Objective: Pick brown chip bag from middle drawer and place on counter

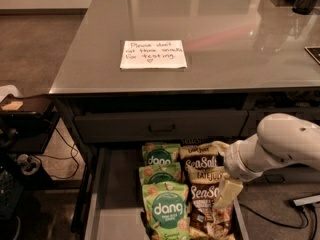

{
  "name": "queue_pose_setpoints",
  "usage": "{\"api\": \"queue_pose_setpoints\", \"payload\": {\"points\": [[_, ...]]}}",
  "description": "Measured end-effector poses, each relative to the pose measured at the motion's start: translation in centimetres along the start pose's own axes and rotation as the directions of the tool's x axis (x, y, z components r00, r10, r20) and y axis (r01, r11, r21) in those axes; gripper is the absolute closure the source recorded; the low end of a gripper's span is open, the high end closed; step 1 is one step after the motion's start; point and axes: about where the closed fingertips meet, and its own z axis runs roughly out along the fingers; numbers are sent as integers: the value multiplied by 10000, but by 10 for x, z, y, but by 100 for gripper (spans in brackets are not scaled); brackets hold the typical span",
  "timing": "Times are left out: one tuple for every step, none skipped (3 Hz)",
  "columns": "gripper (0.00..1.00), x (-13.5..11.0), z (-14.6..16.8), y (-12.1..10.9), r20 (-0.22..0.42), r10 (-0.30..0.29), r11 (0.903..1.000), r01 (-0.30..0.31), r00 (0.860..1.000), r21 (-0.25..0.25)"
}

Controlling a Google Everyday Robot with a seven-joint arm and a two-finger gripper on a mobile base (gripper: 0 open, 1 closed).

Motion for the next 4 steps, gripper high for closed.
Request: {"api": "queue_pose_setpoints", "payload": {"points": [[0, 43, 21, -27, -331, -1106, 9917, 1125, 9933, 616], [0, 74, 47, -48, -643, -1777, 9804, 1823, 9820, 747], [0, 105, 71, -59, -1056, -1815, 9805, 1881, 9777, 562], [0, 127, 93, -62, -1272, -1488, 9877, 1536, 9807, 287]]}}
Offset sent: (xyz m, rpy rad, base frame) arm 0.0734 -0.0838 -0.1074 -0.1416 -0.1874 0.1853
